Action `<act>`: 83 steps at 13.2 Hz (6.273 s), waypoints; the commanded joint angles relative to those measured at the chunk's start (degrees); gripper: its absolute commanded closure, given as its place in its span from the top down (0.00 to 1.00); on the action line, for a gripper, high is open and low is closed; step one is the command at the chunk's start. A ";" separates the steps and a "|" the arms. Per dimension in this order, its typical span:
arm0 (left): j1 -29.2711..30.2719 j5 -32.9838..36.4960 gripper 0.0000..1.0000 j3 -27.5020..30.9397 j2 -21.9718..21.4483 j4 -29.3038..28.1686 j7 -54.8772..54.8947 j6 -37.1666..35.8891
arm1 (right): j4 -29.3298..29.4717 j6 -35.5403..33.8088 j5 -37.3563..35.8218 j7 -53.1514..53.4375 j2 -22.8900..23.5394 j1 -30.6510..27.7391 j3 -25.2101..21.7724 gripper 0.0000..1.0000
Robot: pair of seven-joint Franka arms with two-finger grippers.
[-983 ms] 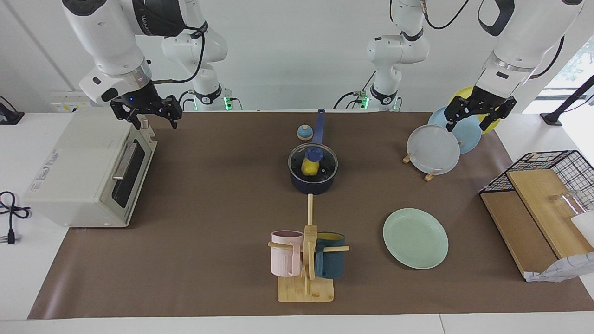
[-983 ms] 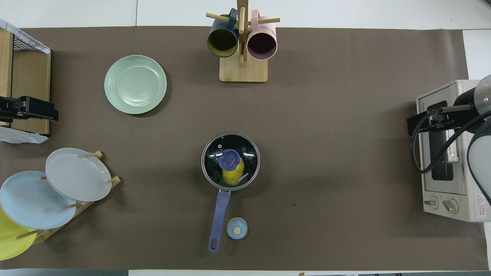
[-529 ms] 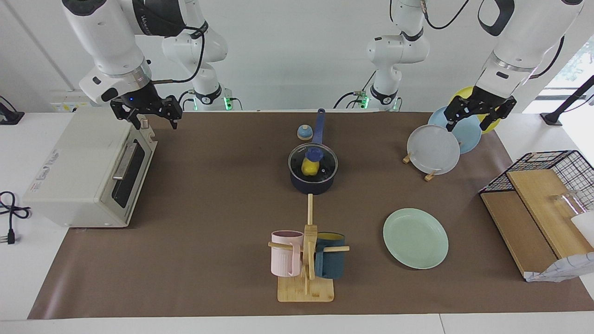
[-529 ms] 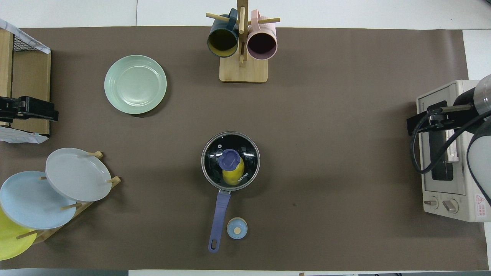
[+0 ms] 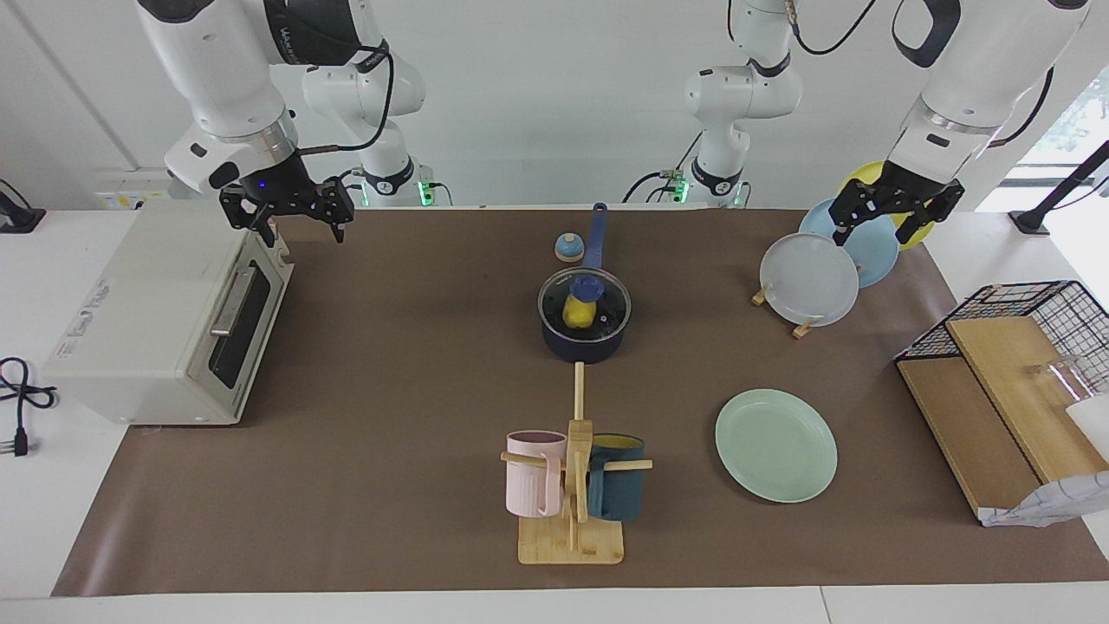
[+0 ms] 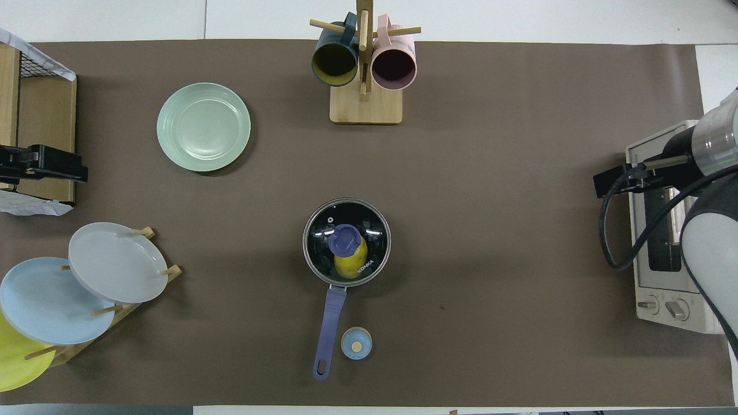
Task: Transfer potato from pot to plate
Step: 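Reach the right gripper over the pot to the lid's blue knob, then grasp the blue knob and lift the glass lid off the pot, then carry the lid toward the toaster while the left gripper reaches the pot, then set the lid on the table while the left gripper grasps the potato, then lift the yellow potato from the pot and carry it to the green plate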
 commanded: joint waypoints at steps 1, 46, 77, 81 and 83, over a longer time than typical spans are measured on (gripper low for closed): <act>-0.10 -0.56 1.00 0.34 -0.65 -0.40 -0.33 -0.32 | 5.08 -1.46 2.77 -0.55 3.92 2.21 0.30 1.00; -1.06 -0.56 1.00 0.17 -0.65 -0.40 -0.42 -0.67 | 4.51 12.84 -3.03 -4.09 17.57 11.05 0.13 0.14; -39.20 -5.04 1.00 -0.71 13.32 -28.79 -45.51 44.15 | -2.52 -3.32 -1.18 -1.34 -0.79 -0.94 0.48 1.00; -39.65 -5.04 1.00 -0.71 14.20 -28.79 -45.51 44.24 | -0.26 -1.82 -1.97 -1.06 1.73 -2.17 0.04 1.00; -39.65 -5.04 0.68 -0.71 14.20 -28.79 -45.51 43.98 | 3.96 -4.81 -1.97 -1.06 3.94 -2.25 -0.05 1.00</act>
